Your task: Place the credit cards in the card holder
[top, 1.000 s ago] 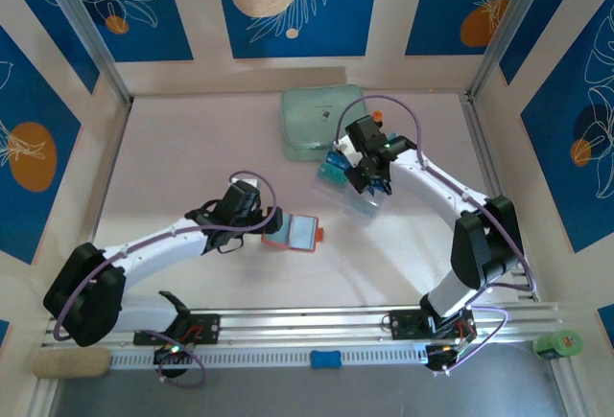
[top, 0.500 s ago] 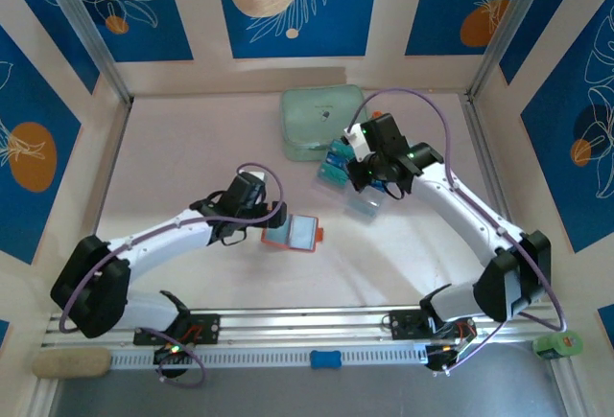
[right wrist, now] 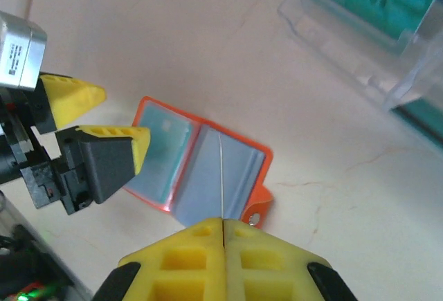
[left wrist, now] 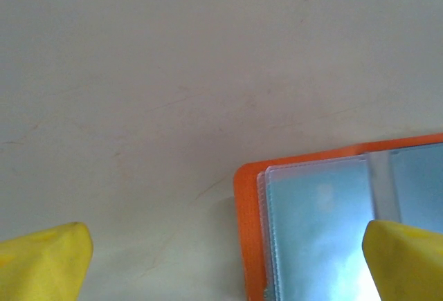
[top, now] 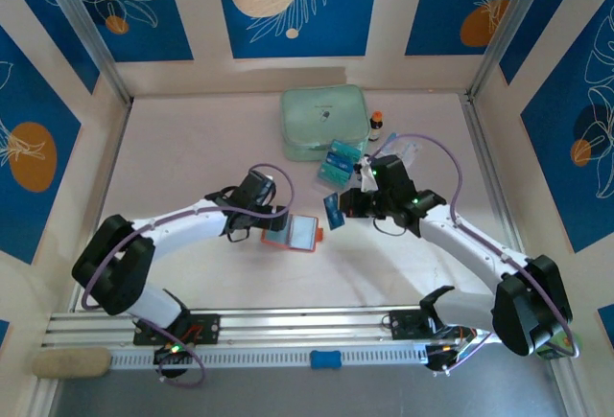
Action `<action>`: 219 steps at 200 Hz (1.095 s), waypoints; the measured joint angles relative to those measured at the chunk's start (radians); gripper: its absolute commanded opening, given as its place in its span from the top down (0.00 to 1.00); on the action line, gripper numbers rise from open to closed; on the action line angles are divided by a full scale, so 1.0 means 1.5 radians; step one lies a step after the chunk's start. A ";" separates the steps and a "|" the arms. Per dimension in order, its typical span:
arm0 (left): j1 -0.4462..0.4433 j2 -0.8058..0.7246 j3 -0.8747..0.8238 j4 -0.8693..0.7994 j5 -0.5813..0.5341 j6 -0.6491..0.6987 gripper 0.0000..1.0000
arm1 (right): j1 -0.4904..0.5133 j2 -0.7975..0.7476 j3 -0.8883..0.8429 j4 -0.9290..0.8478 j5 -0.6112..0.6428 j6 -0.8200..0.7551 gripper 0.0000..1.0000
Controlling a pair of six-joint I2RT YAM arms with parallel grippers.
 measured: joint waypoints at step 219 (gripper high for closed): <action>0.001 -0.092 -0.104 -0.001 -0.027 -0.074 0.00 | 0.070 0.140 -0.099 0.347 -0.109 0.194 1.00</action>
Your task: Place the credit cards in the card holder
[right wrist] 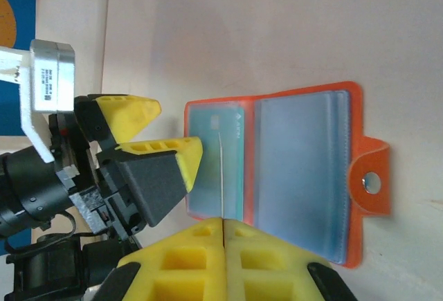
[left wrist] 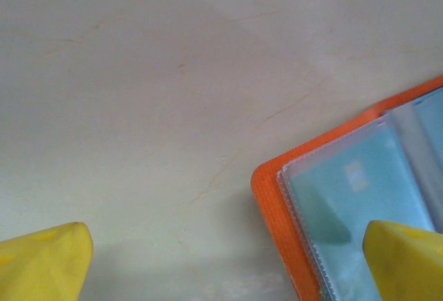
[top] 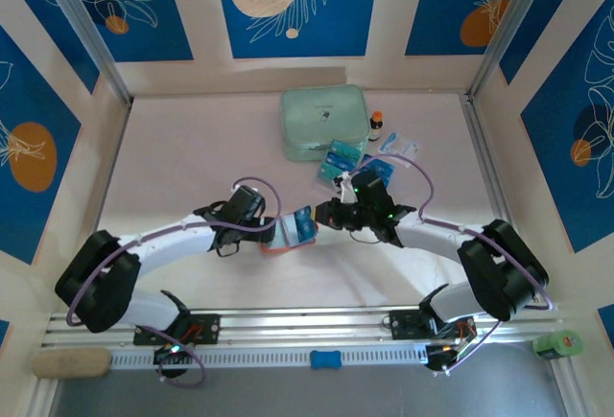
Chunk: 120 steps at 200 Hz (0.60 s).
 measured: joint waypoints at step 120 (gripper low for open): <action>-0.018 -0.072 -0.064 0.016 0.034 -0.095 0.00 | 0.013 0.013 0.000 0.057 0.042 0.000 1.00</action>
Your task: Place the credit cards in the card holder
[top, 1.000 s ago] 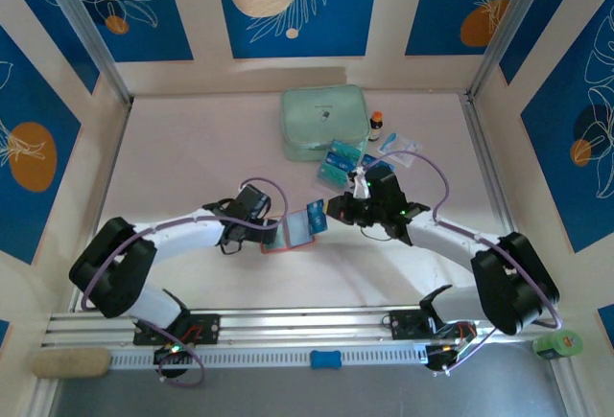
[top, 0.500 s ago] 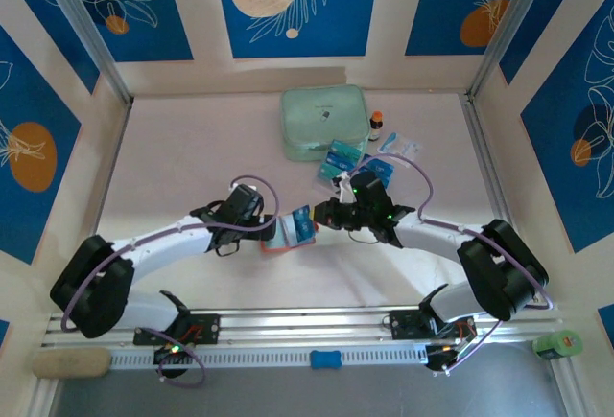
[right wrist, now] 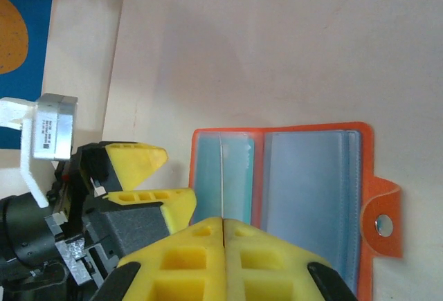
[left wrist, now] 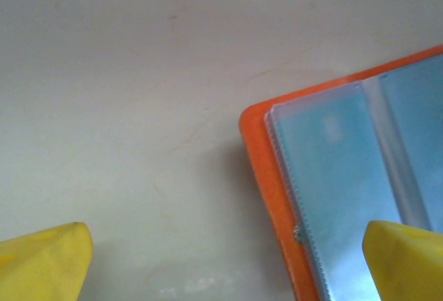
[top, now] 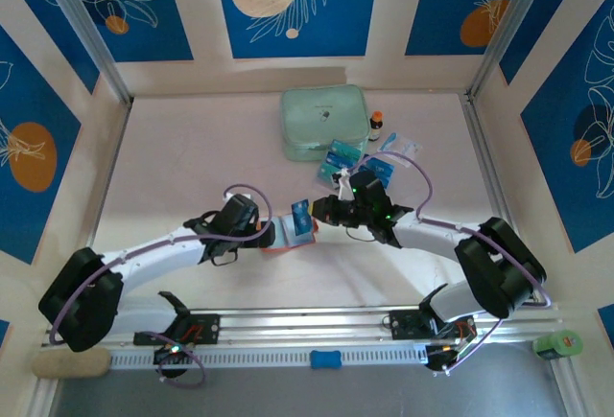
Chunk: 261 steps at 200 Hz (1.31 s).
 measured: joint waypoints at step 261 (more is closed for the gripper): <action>0.000 0.035 -0.024 -0.001 -0.037 -0.002 0.00 | 0.031 0.181 0.001 0.188 0.006 0.018 1.00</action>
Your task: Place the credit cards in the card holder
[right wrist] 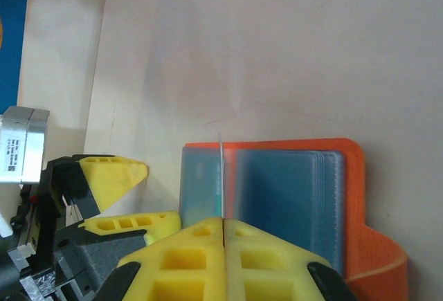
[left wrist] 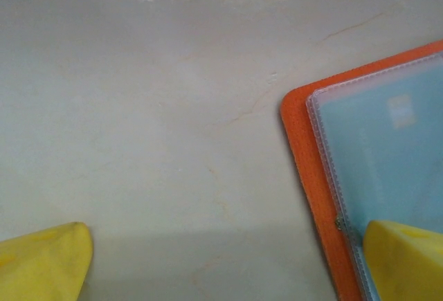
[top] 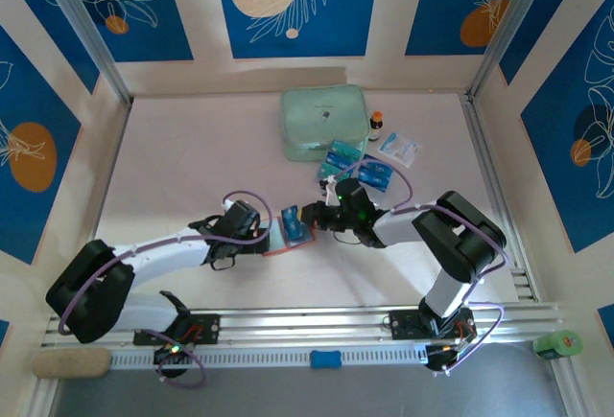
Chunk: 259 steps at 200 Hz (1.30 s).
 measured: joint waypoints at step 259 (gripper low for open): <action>0.000 0.000 -0.002 0.001 0.000 0.000 0.00 | 0.004 0.052 0.018 0.041 -0.020 0.012 1.00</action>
